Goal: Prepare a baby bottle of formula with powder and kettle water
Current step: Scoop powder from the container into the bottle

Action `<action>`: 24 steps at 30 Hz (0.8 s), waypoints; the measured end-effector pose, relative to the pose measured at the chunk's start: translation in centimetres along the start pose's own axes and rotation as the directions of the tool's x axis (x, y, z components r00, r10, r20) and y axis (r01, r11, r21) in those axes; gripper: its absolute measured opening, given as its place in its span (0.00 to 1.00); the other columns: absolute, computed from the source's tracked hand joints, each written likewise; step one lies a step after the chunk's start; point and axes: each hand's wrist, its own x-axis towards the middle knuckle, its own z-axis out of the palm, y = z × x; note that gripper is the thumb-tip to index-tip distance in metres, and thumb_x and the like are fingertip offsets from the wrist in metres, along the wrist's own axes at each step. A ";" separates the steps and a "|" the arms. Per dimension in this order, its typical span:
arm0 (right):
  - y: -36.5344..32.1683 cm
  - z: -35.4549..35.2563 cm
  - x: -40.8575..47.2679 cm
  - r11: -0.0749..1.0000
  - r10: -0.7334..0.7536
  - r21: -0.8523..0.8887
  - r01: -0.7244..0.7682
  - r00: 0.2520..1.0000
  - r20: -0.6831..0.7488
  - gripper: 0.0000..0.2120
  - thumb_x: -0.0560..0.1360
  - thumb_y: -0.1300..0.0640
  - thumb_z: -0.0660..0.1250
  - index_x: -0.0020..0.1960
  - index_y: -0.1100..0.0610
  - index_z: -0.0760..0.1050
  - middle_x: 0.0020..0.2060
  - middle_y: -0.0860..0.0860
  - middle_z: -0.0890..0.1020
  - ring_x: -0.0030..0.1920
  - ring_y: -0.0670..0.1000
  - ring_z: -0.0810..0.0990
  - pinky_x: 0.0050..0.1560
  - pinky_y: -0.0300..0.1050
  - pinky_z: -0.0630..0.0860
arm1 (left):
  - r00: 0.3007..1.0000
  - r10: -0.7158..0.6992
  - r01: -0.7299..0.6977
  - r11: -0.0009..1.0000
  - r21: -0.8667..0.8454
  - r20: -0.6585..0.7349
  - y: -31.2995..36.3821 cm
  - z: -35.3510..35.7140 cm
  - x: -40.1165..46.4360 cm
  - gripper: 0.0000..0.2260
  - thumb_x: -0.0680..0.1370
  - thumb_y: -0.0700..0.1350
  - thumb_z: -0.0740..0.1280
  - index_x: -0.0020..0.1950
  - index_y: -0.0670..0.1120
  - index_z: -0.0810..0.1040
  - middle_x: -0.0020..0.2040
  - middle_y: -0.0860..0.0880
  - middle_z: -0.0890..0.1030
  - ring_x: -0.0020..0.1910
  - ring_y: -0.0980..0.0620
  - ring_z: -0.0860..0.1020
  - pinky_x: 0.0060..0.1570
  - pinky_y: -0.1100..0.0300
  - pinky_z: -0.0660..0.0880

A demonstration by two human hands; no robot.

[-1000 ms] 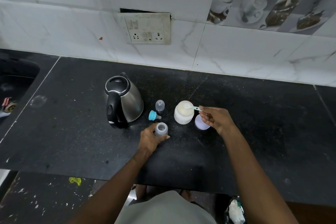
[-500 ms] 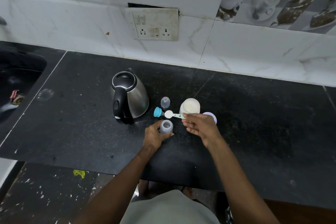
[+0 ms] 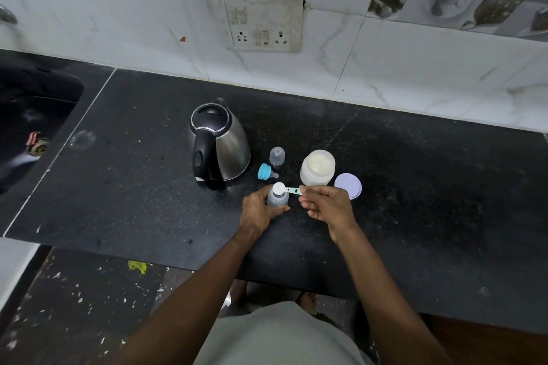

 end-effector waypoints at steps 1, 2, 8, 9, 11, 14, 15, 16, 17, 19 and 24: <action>0.0 -0.2 0.1 1.000 -0.003 -0.010 0.003 1.000 0.006 0.09 0.74 0.55 0.78 0.50 0.60 0.86 0.41 0.57 0.89 0.37 0.46 0.85 0.36 0.39 0.79 | 1.000 -0.004 0.004 1.000 0.003 0.001 0.0 0.0 0.0 0.29 0.66 0.44 0.85 0.66 0.48 0.83 0.59 0.51 0.87 0.59 0.54 0.84 0.67 0.55 0.78; 0.0 -0.3 0.1 1.000 -0.007 -0.019 0.008 1.000 0.011 0.09 0.75 0.55 0.78 0.50 0.61 0.86 0.41 0.57 0.89 0.36 0.45 0.85 0.35 0.39 0.79 | 1.000 -0.005 0.005 1.000 0.006 0.006 0.0 0.0 0.0 0.29 0.66 0.44 0.85 0.66 0.47 0.83 0.59 0.51 0.86 0.59 0.53 0.83 0.67 0.55 0.78; 0.2 -0.4 0.7 0.997 -0.065 -0.053 0.064 0.998 -0.007 0.08 0.75 0.56 0.78 0.49 0.61 0.86 0.40 0.57 0.88 0.36 0.47 0.85 0.35 0.39 0.80 | 1.000 -0.002 0.001 1.000 0.028 0.023 0.0 0.0 0.0 0.31 0.67 0.44 0.85 0.69 0.47 0.81 0.63 0.50 0.85 0.63 0.54 0.81 0.70 0.58 0.75; 0.3 -0.4 0.8 0.996 -0.075 -0.058 0.075 0.997 -0.009 0.08 0.75 0.56 0.78 0.49 0.61 0.86 0.40 0.57 0.88 0.36 0.47 0.85 0.35 0.40 0.80 | 1.000 -0.002 0.001 1.000 0.025 0.019 0.1 0.0 0.0 0.31 0.67 0.44 0.85 0.69 0.47 0.81 0.63 0.50 0.85 0.62 0.54 0.82 0.69 0.57 0.76; 0.4 -0.3 0.9 0.993 -0.097 -0.068 0.096 0.995 -0.010 0.08 0.75 0.57 0.78 0.49 0.61 0.86 0.39 0.58 0.88 0.37 0.48 0.85 0.35 0.40 0.80 | 1.000 -0.004 0.003 1.000 0.024 0.012 0.1 0.0 -0.1 0.30 0.67 0.44 0.85 0.68 0.47 0.82 0.62 0.50 0.86 0.61 0.54 0.82 0.69 0.57 0.76; 0.5 -0.2 0.9 0.987 -0.133 -0.094 0.132 0.991 -0.001 0.05 0.76 0.58 0.77 0.49 0.60 0.87 0.39 0.57 0.88 0.37 0.48 0.85 0.36 0.41 0.82 | 1.000 -0.012 0.011 1.000 0.028 0.010 0.1 0.0 -0.1 0.30 0.67 0.44 0.85 0.68 0.47 0.82 0.62 0.50 0.86 0.61 0.53 0.82 0.69 0.56 0.76; 0.6 -0.1 0.9 0.983 -0.147 -0.107 0.147 0.989 0.004 0.04 0.76 0.59 0.76 0.49 0.59 0.87 0.39 0.57 0.88 0.36 0.48 0.85 0.36 0.41 0.82 | 1.000 -0.015 0.015 1.000 0.026 0.012 0.1 0.0 0.0 0.30 0.67 0.45 0.85 0.68 0.47 0.82 0.62 0.50 0.86 0.61 0.53 0.83 0.69 0.55 0.77; 0.6 0.0 0.9 0.980 -0.162 -0.119 0.161 0.987 0.007 0.03 0.77 0.60 0.76 0.48 0.58 0.87 0.38 0.56 0.88 0.36 0.48 0.85 0.36 0.41 0.82 | 1.000 -0.018 0.018 1.000 0.024 0.014 0.0 0.0 0.0 0.30 0.67 0.45 0.85 0.68 0.47 0.82 0.61 0.51 0.86 0.61 0.54 0.83 0.69 0.54 0.77; 0.7 0.1 0.9 0.975 -0.178 -0.132 0.178 0.984 0.010 0.02 0.77 0.61 0.75 0.48 0.58 0.87 0.38 0.55 0.88 0.36 0.47 0.85 0.36 0.41 0.83 | 1.000 -0.019 0.019 1.000 0.023 0.014 -0.1 0.0 0.0 0.30 0.67 0.45 0.85 0.68 0.47 0.82 0.61 0.51 0.86 0.61 0.54 0.83 0.69 0.54 0.77; 0.8 0.3 0.8 0.965 -0.213 -0.156 0.211 0.977 0.009 0.04 0.78 0.62 0.74 0.49 0.59 0.87 0.38 0.54 0.88 0.36 0.47 0.85 0.37 0.41 0.83 | 1.000 -0.020 0.020 0.999 0.027 0.014 -0.2 0.1 0.1 0.30 0.67 0.45 0.85 0.68 0.47 0.82 0.60 0.52 0.86 0.60 0.54 0.83 0.69 0.53 0.77; 1.1 0.5 0.6 0.930 -0.307 -0.218 0.297 0.952 -0.010 0.04 0.77 0.61 0.75 0.51 0.61 0.87 0.38 0.52 0.88 0.36 0.45 0.85 0.38 0.40 0.84 | 1.000 -0.021 0.020 0.999 0.029 0.013 -0.2 0.2 0.1 0.30 0.68 0.44 0.84 0.68 0.46 0.82 0.62 0.50 0.86 0.61 0.53 0.82 0.69 0.56 0.77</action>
